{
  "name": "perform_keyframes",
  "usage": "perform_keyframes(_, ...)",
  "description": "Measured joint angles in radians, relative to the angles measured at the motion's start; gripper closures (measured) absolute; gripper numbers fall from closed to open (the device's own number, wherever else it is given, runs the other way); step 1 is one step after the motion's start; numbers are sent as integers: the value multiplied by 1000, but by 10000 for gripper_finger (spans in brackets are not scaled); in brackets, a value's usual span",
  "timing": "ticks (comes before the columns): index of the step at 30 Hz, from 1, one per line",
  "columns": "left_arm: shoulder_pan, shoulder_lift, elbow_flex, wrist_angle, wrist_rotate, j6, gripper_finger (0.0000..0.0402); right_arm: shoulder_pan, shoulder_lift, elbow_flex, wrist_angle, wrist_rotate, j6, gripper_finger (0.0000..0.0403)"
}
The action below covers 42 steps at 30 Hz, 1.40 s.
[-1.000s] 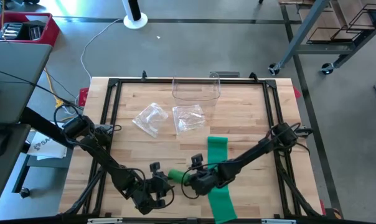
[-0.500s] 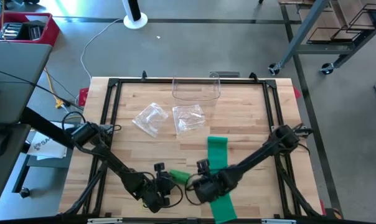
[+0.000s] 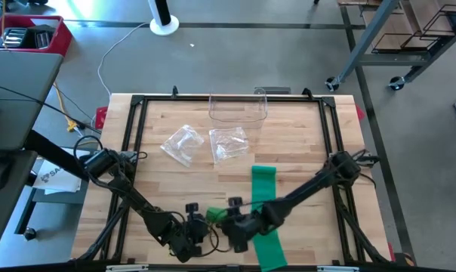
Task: Roll bandage
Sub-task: Roll the green bandage
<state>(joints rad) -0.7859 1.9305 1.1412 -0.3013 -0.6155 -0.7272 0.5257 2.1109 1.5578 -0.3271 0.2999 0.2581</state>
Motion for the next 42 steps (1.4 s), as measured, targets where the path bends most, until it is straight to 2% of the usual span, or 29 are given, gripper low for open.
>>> perform_keyframes(3, -7, 0, 1, 1, -3, -3, 259, -43, 43, 0, 40, -66, 26, 204)
perform_keyframes(11, -47, 0, 41, -135, -34, -67, 259, -98, 124, 0, 24, -92, 101, 204)
perform_keyframes(15, -61, 0, 41, -153, -68, -91, 259, -96, 125, -1, 25, -127, 60, 204)
perform_keyframes(18, -62, 0, 41, -144, -82, -91, 259, -81, 121, 2, 20, -109, 7, 204)
perform_keyframes(25, -67, 0, 42, -142, -111, -100, 259, -34, 120, 52, -32, 26, -108, 207)
perform_keyframes(32, -82, -45, 42, -180, -105, -126, 259, -25, 118, 99, -59, -42, -134, 238)
perform_keyframes(38, -126, -120, 42, -286, -208, -172, 259, -47, 123, 77, -41, 61, -112, 252)
perform_keyframes(42, -140, -131, 42, -302, -265, -180, 259, -70, 124, 27, 7, 26, -52, 246)
